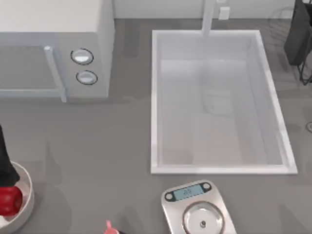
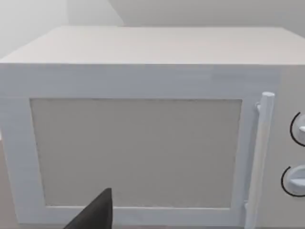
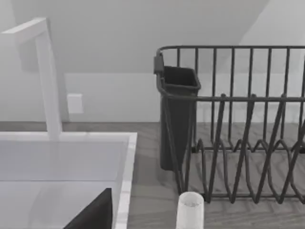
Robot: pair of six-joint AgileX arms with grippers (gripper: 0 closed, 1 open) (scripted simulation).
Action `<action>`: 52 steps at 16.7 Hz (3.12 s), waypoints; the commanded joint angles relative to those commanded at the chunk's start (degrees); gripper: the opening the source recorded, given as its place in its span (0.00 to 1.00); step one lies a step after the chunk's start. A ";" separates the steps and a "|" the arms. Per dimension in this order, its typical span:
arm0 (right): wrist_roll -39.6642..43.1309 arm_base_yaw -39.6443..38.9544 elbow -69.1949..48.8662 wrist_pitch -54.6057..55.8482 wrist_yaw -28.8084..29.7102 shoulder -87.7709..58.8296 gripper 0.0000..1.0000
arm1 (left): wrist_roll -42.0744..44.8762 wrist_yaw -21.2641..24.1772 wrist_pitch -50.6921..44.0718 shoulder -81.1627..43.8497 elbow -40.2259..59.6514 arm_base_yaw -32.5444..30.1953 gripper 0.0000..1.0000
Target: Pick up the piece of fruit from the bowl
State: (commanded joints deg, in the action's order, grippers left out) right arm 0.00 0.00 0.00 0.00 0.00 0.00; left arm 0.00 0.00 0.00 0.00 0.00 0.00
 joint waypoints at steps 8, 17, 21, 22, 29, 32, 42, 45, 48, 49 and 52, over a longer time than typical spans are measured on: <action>0.00 0.00 0.00 0.00 0.00 0.00 1.00 | 0.00 0.00 0.00 0.00 0.00 0.00 1.00; 0.00 0.00 0.00 0.00 0.00 0.00 1.00 | 0.00 0.00 0.00 0.00 0.00 0.00 1.00; 0.00 0.00 0.00 0.00 0.00 0.00 1.00 | 0.00 0.00 0.00 0.00 0.00 0.00 1.00; 0.00 0.00 0.00 0.00 0.00 0.00 1.00 | 0.00 0.00 0.00 0.00 0.00 0.00 1.00; 0.00 0.00 0.00 0.00 0.00 0.00 1.00 | -0.18 0.00 -9.03 -9.45 7.58 -0.33 1.00; 0.00 0.00 0.00 0.00 0.00 0.00 1.00 | -0.38 0.01 -19.57 -22.08 15.94 -0.69 1.00; 0.00 0.00 0.00 0.00 0.00 0.00 1.00 | -1.08 0.02 -56.06 -69.87 44.79 -1.93 1.00; 0.00 0.00 0.00 0.00 0.00 0.00 1.00 | -1.18 0.02 -61.53 -76.32 49.17 -2.12 1.00; 0.00 0.00 0.00 0.00 0.00 0.00 1.00 | -1.21 0.02 -62.57 -77.54 50.11 -2.16 1.00; 0.00 0.00 0.00 0.00 0.00 0.00 1.00 | -1.21 0.02 -62.57 -77.54 50.11 -2.16 1.00; 0.00 0.00 0.00 0.00 0.00 0.00 1.00 | -1.19 0.02 -62.29 -77.42 49.82 -1.91 1.00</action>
State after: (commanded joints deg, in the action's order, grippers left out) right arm 0.00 0.00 0.00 0.00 0.00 0.00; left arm -1.19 0.02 -62.29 -77.42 49.82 -1.91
